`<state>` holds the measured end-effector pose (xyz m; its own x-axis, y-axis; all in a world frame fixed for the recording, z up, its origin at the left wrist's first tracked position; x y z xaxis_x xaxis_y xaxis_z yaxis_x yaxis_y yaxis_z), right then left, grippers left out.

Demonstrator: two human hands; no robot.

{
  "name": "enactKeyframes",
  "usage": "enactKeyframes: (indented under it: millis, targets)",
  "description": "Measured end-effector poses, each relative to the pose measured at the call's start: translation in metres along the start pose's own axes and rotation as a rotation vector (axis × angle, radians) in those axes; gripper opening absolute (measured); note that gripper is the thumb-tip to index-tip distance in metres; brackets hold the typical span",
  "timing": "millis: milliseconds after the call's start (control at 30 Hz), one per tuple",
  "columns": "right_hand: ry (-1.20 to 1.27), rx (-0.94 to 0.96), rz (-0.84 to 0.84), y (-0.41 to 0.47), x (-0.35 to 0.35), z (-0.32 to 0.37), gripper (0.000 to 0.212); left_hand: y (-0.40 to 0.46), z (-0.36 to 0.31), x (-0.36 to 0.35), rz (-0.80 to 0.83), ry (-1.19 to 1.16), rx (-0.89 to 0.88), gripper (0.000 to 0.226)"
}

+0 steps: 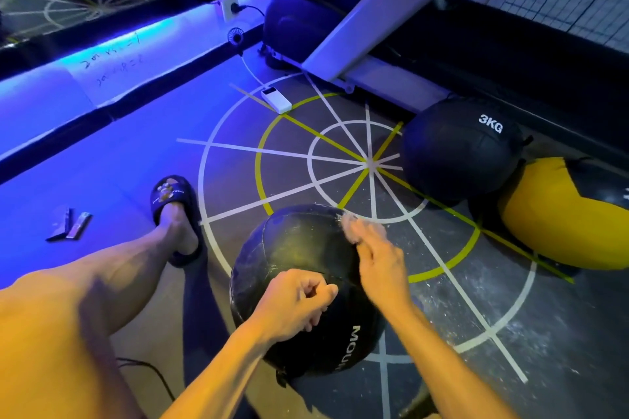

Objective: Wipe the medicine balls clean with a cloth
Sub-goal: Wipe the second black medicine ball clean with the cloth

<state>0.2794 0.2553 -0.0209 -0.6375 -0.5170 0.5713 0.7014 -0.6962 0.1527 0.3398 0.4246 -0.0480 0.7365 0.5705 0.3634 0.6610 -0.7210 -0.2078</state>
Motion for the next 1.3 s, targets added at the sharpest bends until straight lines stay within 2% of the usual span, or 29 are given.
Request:
enactKeyframes:
  millis: [67, 133, 200, 333, 400, 467, 567, 767, 800, 900, 933, 967, 1033, 1067, 1133, 1200, 1233, 1300]
  targets:
    - [0.012, 0.083, 0.061, -0.029, -0.01, 0.013, 0.028, 0.0, 0.002, 0.003, 0.009, -0.016, 0.003, 0.038]
    - [-0.023, 0.185, 0.047, -0.05, -0.008, 0.007, 0.044, 0.004, 0.0, 0.004, 0.039, -0.016, 0.007, 0.04]
    - [-0.031, 0.129, -0.014, -0.061, 0.0, -0.01, 0.054, 0.01, -0.007, -0.001, 0.104, 0.016, -0.01, 0.04]
    - [-0.06, 0.061, -0.112, -0.085, -0.001, -0.013, 0.053, 0.031, -0.024, 0.002, 0.256, 0.184, -0.057, 0.034]
    - [-0.09, 0.131, -0.095, -0.1, -0.002, -0.012, 0.057, 0.042, -0.03, 0.011, 0.205, 0.336, -0.163, 0.035]
    - [-0.116, 0.183, -0.101, -0.108, 0.001, -0.015, 0.059, 0.042, -0.032, 0.018, 0.066, 0.469, -0.297, 0.038]
    - [-0.149, 0.291, -0.088, -0.113, -0.001, -0.01, 0.058, 0.024, -0.016, 0.014, -0.025, 0.37, -0.35, 0.04]
    - [-0.152, 0.533, 0.052, -0.074, 0.007, 0.019, 0.044, 0.013, 0.0, 0.015, 0.0, 0.234, -0.314, 0.026]
    - [-0.138, 0.509, 0.054, -0.06, 0.011, 0.02, 0.044, 0.013, -0.003, 0.014, 0.011, 0.231, -0.316, 0.027]
    - [-0.111, 0.175, -0.096, -0.032, 0.022, 0.009, 0.051, 0.013, -0.004, 0.01, 0.034, 0.232, -0.314, 0.035]
    - [-0.129, 0.158, -0.071, -0.034, 0.016, 0.012, 0.045, 0.013, -0.003, 0.009, 0.03, 0.225, -0.315, 0.037]
    - [-0.143, 0.226, 0.021, -0.043, 0.008, 0.021, 0.038, 0.012, -0.002, 0.009, 0.031, 0.218, -0.314, 0.037]
    - [-0.115, 0.472, 0.208, -0.058, -0.005, 0.045, 0.033, 0.012, 0.0, 0.01, 0.041, 0.203, -0.315, 0.036]
    - [-0.1, 0.529, 0.249, -0.053, -0.003, 0.047, 0.03, 0.013, 0.001, 0.011, 0.042, 0.204, -0.312, 0.036]
    - [-0.066, 0.333, 0.149, -0.021, 0.013, 0.027, 0.022, 0.013, -0.002, 0.008, 0.045, 0.224, -0.308, 0.039]
    - [-0.179, 0.085, -0.038, 0.002, 0.03, 0.004, 0.028, 0.012, -0.005, 0.004, 0.064, 0.23, -0.305, 0.04]
    - [-0.198, 0.068, -0.048, 0.002, 0.029, -0.001, 0.029, 0.013, -0.006, 0.004, 0.077, 0.228, -0.296, 0.04]
    - [-0.153, 0.187, 0.002, -0.011, 0.018, 0.011, 0.025, 0.017, -0.005, 0.008, 0.123, 0.212, -0.258, 0.039]
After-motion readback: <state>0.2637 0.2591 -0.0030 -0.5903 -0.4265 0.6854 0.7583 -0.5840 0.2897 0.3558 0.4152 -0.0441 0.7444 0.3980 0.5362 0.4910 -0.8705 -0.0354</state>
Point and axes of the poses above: each hand's wrist, its own y-axis towards the middle knuckle, its own x-axis out of the back of the hand, z = x × y, the point moved 7 cm from there along y, towards the middle knuckle, and after that the axes turned 8 degrees about -z, right-handed, at the moved point
